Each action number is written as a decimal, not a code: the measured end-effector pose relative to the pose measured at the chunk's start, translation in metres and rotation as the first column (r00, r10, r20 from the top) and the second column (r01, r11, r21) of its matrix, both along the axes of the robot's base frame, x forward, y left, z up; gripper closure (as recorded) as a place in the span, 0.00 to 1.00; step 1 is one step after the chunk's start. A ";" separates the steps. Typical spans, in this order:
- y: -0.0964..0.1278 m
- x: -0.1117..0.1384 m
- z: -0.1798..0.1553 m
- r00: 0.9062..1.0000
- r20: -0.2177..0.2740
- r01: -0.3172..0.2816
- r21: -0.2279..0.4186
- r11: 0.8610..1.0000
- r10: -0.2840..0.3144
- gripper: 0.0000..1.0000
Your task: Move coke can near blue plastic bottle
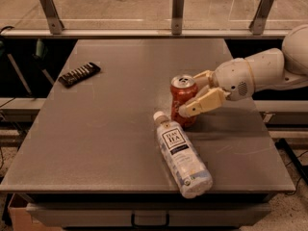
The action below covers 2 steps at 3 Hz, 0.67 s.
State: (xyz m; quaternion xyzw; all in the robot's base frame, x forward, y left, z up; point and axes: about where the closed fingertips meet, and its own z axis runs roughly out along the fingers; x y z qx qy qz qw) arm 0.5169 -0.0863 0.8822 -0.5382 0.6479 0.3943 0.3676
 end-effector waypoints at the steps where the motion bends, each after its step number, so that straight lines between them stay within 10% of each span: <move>1: -0.001 0.000 -0.002 1.000 -0.005 -0.004 0.001 1.000 0.004 0.00; 2: -0.020 0.015 0.020 0.997 0.060 0.044 -0.006 0.999 -0.044 0.00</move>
Offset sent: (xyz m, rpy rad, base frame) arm 0.0442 -0.0615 0.0634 -0.0245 -0.1768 -0.1404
